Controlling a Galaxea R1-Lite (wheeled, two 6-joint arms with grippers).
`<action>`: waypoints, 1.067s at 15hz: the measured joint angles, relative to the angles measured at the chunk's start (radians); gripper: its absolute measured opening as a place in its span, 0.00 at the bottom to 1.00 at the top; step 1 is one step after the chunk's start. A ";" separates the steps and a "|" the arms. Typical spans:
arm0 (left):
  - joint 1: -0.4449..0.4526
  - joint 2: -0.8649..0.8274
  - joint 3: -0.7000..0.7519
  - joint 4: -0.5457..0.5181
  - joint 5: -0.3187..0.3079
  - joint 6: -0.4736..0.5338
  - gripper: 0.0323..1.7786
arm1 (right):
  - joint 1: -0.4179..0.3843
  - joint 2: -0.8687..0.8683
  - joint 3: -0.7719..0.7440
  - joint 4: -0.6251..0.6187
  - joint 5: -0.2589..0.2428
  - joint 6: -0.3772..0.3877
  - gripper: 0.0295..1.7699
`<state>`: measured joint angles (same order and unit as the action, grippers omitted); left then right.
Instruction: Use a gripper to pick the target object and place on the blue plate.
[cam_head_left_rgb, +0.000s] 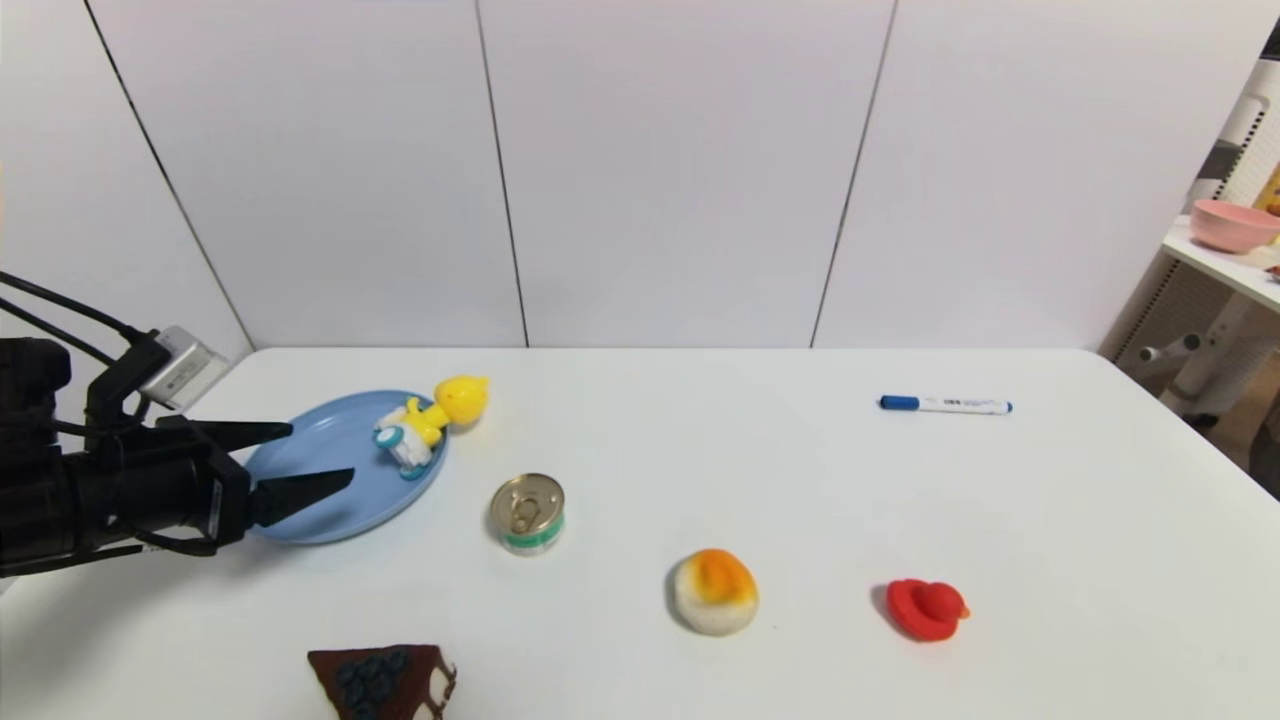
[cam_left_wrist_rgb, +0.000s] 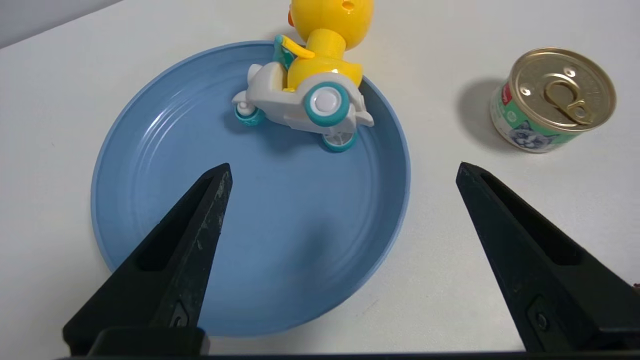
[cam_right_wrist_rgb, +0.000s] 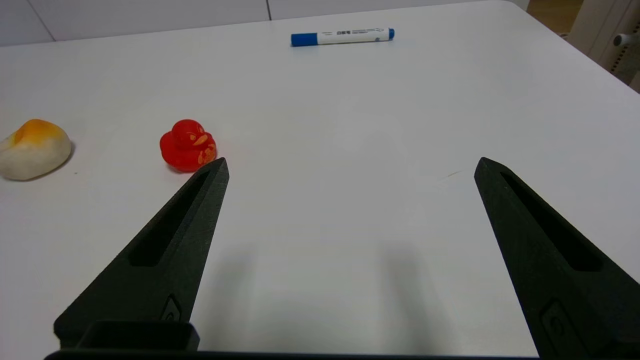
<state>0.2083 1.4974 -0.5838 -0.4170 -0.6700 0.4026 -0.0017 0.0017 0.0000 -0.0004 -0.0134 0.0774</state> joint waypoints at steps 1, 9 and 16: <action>0.000 -0.014 0.002 0.000 0.000 0.000 0.91 | 0.000 0.000 0.000 0.000 0.000 0.000 0.96; 0.000 -0.278 0.039 0.108 0.115 -0.029 0.94 | 0.000 0.000 0.000 0.000 0.000 0.000 0.96; -0.048 -0.652 0.162 0.253 0.267 -0.111 0.95 | 0.000 0.000 0.000 0.000 0.000 0.000 0.96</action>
<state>0.1602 0.8455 -0.4219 -0.1638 -0.4030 0.2919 -0.0017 0.0017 0.0000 -0.0004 -0.0134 0.0779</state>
